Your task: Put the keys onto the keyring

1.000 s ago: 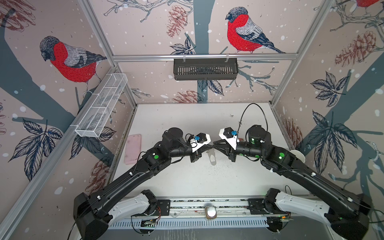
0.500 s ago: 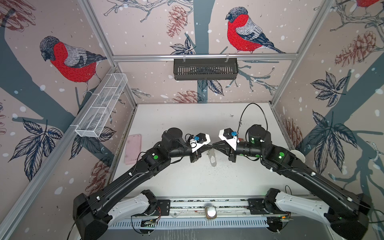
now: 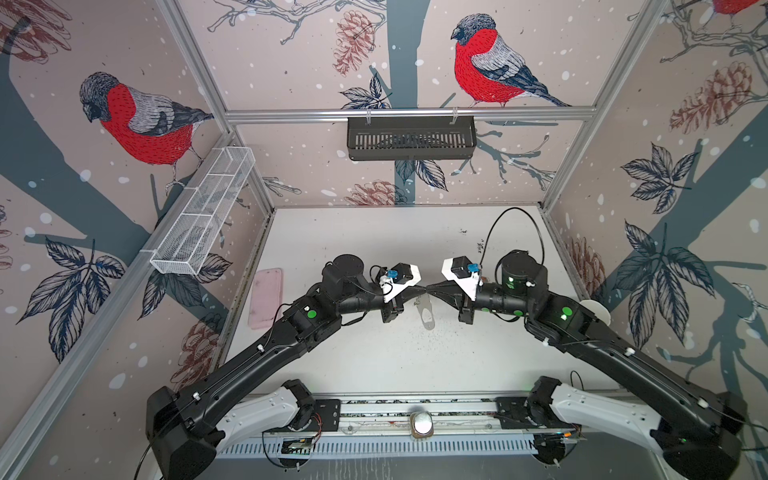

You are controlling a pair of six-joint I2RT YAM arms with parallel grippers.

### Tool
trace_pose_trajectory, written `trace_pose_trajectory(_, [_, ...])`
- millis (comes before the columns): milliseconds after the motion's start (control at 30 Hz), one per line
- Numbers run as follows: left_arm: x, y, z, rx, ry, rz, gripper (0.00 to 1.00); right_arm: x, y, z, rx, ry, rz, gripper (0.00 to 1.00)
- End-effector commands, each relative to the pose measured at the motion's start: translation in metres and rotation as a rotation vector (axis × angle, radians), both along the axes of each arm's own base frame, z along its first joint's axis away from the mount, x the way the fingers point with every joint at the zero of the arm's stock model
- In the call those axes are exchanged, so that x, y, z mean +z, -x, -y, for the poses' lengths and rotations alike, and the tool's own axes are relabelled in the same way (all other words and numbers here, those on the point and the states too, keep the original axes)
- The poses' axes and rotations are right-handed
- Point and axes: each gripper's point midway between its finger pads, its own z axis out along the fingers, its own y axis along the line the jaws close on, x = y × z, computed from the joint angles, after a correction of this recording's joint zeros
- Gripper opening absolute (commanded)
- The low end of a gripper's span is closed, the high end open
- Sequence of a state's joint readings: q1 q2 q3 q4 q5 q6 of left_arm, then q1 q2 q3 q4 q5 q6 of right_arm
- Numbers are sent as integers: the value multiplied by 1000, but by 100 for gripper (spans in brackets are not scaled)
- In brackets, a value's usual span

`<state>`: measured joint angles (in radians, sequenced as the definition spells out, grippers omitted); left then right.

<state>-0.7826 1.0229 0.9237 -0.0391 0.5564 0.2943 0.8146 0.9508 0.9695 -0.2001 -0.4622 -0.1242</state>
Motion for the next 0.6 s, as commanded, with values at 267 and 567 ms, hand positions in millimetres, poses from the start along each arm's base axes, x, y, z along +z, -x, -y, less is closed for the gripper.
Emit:
trace_pose_trajectory(267, [33, -2, 2, 0, 115, 86, 23, 18, -10, 7, -59, -133, 3, 0])
trace_pose_trajectory(567, [28, -5, -5, 48, 134, 72, 26, 29, -11, 12, -70, -216, 2, 0])
